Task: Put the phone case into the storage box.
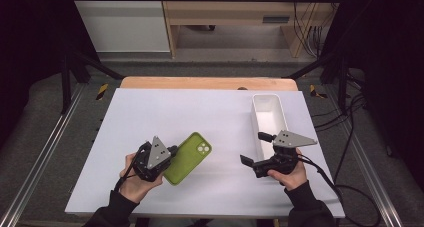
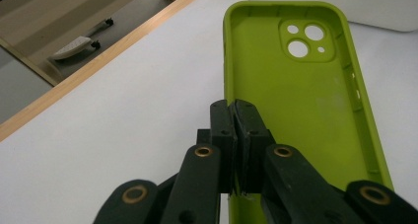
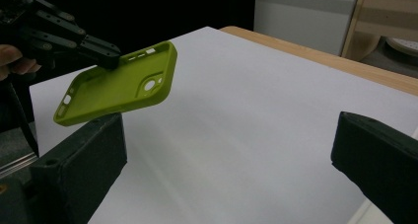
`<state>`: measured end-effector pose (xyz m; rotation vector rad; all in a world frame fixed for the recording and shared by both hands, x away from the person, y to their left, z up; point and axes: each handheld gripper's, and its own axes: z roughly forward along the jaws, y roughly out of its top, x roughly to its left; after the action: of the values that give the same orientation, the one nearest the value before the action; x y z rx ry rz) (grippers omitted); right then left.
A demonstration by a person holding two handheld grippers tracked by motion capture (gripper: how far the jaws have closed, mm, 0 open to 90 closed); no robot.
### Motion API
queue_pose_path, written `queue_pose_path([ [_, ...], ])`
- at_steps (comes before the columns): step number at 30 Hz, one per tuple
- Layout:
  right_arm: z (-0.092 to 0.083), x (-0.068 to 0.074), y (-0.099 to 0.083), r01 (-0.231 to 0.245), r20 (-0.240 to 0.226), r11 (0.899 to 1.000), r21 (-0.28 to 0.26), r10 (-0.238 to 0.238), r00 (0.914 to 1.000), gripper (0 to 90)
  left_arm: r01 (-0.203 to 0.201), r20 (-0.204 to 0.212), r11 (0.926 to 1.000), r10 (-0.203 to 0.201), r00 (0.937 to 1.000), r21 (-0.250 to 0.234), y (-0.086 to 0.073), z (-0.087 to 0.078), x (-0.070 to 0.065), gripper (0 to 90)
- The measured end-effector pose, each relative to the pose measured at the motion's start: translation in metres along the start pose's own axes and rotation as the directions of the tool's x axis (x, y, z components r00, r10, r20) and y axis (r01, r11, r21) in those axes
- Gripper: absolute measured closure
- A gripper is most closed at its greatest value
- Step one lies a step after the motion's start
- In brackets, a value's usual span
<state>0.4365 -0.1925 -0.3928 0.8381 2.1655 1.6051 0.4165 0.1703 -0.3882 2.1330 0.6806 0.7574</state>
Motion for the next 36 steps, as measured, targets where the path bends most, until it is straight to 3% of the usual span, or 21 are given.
queue_pose_path([
  [36,0.026,0.023,0.013,0.022,-0.051,0.998,0.063,-0.019,0.9985,1.5,-0.058,-0.004,0.9983,0.057,0.9983,-0.013,0.006,-0.001,-0.015,87.5],
])
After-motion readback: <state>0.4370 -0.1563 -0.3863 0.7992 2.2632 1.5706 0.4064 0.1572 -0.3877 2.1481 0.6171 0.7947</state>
